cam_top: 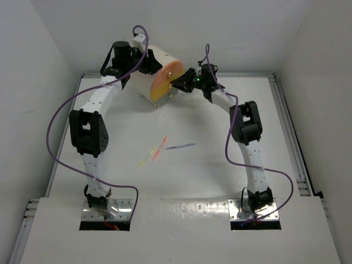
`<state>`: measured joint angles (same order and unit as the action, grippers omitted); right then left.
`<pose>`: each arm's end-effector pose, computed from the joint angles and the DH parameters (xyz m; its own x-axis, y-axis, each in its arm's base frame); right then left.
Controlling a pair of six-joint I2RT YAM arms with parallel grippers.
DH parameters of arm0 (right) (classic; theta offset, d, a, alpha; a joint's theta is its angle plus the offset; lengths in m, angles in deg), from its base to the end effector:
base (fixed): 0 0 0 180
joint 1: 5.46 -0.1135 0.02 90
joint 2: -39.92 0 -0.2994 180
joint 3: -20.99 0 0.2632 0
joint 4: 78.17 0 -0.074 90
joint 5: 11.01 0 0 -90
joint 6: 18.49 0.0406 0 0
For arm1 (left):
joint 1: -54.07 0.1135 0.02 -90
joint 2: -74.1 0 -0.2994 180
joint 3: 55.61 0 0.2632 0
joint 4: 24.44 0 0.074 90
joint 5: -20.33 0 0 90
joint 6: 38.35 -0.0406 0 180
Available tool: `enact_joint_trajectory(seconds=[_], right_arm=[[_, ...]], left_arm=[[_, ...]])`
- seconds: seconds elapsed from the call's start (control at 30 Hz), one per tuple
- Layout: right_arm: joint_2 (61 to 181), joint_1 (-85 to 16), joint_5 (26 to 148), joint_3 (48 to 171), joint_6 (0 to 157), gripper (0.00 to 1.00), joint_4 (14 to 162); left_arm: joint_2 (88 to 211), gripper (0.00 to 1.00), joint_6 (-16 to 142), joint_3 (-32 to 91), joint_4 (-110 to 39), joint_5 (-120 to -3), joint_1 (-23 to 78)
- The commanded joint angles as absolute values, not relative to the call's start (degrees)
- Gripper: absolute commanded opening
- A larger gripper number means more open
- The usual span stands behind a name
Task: Sort the stationery into containers
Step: Close the drawer in the storage box, then open the drawer in the storage box.
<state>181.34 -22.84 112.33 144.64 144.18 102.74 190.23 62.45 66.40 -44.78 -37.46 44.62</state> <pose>0.5736 0.2029 0.1886 -0.7999 0.5853 -0.1329 0.0404 0.2734 0.9611 0.5080 -0.1065 0.3822 -0.3634 -0.1002 -0.9262 0.5904 0.7443 -0.3122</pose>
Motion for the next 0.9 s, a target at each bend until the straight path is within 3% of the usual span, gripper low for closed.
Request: enact_joint_trajectory(seconds=[0.0, 0.13, 0.4, 0.57, 0.7, 0.87], right_arm=[[176.5, -22.4, 114.8, 141.7, 145.2, 0.3, 108.4], [171.8, -21.0, 116.7, 135.3, 146.0, 0.37, 112.2], [168.7, -21.0, 117.7, 134.3, 147.2, 0.33, 115.3], [170.3, -21.6, 117.0, 138.2, 146.6, 0.4, 115.0], [172.2, -21.9, 116.0, 141.0, 145.6, 0.52, 113.3], [173.2, -22.2, 115.2, 142.8, 145.3, 0.54, 113.0]], left_arm=[[189.4, 0.5, 61.7, 65.5, -48.6, -38.0, 44.2], [189.1, 0.5, 61.1, 65.7, -48.9, -38.3, 44.2], [189.4, 0.5, 61.7, 66.4, -48.3, -37.7, 44.3], [189.8, 0.5, 61.4, 67.7, -48.7, -37.5, 44.2], [189.8, 0.5, 61.0, 67.7, -48.8, -37.4, 44.3], [189.8, 0.5, 61.0, 67.6, -48.7, -37.3, 44.3]])
